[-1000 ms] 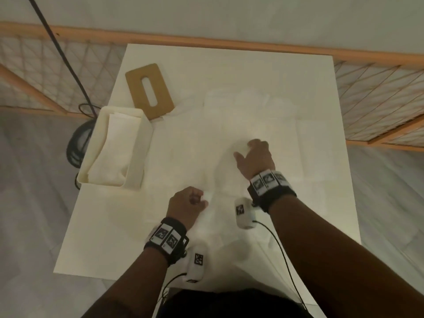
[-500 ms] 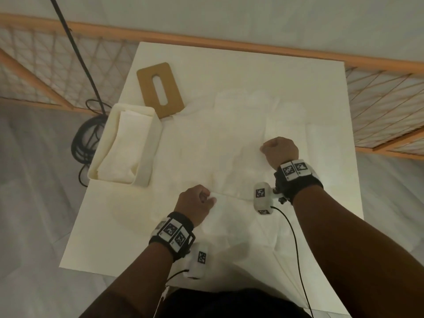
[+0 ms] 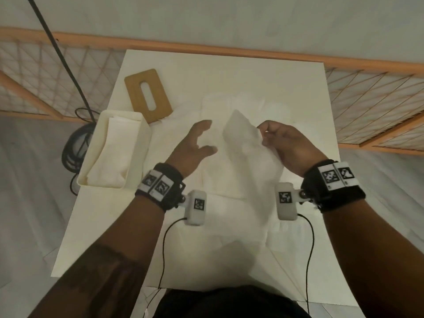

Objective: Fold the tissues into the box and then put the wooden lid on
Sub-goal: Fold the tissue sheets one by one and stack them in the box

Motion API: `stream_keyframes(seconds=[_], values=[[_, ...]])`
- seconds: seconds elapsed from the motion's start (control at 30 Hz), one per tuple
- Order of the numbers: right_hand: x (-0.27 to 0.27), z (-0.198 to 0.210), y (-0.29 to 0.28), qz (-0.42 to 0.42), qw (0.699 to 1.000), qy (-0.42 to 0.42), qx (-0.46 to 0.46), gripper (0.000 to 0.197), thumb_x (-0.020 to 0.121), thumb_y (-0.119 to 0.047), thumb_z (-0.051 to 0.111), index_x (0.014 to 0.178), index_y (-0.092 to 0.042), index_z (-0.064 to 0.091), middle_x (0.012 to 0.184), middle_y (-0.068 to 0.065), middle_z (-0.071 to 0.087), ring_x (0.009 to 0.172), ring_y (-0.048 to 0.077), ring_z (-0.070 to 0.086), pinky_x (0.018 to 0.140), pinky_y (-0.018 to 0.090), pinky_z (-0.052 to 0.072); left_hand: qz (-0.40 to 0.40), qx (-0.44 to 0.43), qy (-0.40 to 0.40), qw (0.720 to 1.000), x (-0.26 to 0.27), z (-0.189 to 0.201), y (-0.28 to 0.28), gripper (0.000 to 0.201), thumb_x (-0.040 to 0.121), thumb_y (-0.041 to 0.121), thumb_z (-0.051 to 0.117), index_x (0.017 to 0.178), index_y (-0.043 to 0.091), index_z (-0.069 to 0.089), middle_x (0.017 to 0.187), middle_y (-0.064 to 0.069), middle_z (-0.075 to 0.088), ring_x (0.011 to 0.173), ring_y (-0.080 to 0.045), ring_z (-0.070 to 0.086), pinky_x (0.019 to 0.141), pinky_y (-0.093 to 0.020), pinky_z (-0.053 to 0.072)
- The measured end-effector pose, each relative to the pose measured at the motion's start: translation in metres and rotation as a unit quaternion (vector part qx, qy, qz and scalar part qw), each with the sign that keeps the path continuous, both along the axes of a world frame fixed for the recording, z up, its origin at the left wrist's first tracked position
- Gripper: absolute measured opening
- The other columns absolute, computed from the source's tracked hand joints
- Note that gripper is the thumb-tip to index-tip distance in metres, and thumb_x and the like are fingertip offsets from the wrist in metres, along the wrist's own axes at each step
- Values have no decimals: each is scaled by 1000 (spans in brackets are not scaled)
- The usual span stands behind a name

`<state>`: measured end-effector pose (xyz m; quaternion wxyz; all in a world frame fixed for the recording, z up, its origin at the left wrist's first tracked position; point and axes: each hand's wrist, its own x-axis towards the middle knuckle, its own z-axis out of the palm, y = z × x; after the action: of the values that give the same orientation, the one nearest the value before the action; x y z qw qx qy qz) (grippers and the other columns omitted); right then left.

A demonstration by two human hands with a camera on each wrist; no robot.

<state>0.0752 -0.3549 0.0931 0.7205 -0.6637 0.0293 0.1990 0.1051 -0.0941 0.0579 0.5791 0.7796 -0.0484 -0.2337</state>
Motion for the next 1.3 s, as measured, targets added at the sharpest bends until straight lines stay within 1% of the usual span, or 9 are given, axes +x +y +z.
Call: stream_keyframes(seconds=[0.1, 0.2, 0.37, 0.5, 0.7, 0.97, 1.1, 1.17, 1.3], values=[[2, 15, -6, 64, 995, 36, 72, 18, 85, -5, 50, 93, -11, 65, 87, 10, 65, 71, 23, 62, 61, 28, 50, -71, -153, 139, 976, 5, 5, -13, 92, 62, 38, 89, 142, 30, 44, 143, 8, 56, 137, -10, 47, 114, -30, 36], [4, 15, -13, 66, 993, 57, 75, 21, 89, -9, 51, 99, -11, 68, 93, 10, 69, 78, 23, 66, 69, 30, 53, -123, -157, 183, 963, -12, -5, -22, 65, 68, 34, 90, 126, 19, 64, 127, 0, 70, 125, -21, 61, 108, -36, 47], [-23, -21, -26, -72, 962, 234, 118, 72, 89, -69, 51, 130, -10, 63, 124, 15, 70, 114, 34, 68, 92, 47, 55, 90, -141, 188, 968, -42, -28, -12, 25, 84, 16, 79, 106, 3, 74, 108, -22, 74, 104, -44, 69, 97, -58, 54], [-58, -45, -10, -36, 962, 262, 71, 52, 93, -38, 61, 132, -4, 62, 129, 17, 69, 116, 31, 68, 94, 43, 59, 161, -107, 174, 966, -57, -35, 2, 9, 94, 13, 69, 89, 11, 77, 95, -18, 76, 87, -36, 69, 97, -63, 50], [-63, -65, 2, -125, 974, 190, 4, 32, 96, -5, 64, 128, -4, 65, 122, 21, 71, 106, 36, 72, 86, 43, 61, 167, -68, 154, 972, -57, -33, 15, 20, 101, 8, 56, 102, 11, 76, 100, -14, 77, 94, -35, 72, 97, -59, 53], [-77, -70, -6, -153, 976, 155, 0, 26, 99, -8, 56, 118, -8, 74, 119, 28, 69, 93, 34, 63, 82, 48, 47, 101, -108, 129, 981, -58, -34, 32, 43, 94, -8, 57, 86, 24, 84, 100, -12, 77, 100, -39, 67, 90, -52, 55], [-87, -69, -2, -157, 970, 185, 3, 29, 95, 5, 46, 94, -1, 75, 101, 21, 72, 80, 33, 63, 66, 34, 51, 47, -87, 166, 981, -59, -29, 32, 46, 88, -22, 42, 73, 5, 77, 73, -2, 74, 83, -24, 69, 69, -26, 58], [-93, -65, -5, -162, 963, 212, 37, 32, 90, 4, 37, 83, -4, 67, 93, 14, 69, 73, 31, 59, 59, 31, 48, 21, -83, 193, 977, -62, -28, 32, 31, 81, -13, 44, 76, -1, 72, 80, -8, 74, 83, -22, 69, 69, -23, 55], [-104, -66, -10, -182, 944, 258, 91, 31, 96, -27, 45, 104, -11, 70, 95, 9, 67, 73, 28, 60, 67, 37, 48, 26, -112, 222, 968, -70, -42, 31, 24, 71, 14, 54, 76, 1, 74, 98, -17, 71, 93, -29, 67, 79, -34, 58]])
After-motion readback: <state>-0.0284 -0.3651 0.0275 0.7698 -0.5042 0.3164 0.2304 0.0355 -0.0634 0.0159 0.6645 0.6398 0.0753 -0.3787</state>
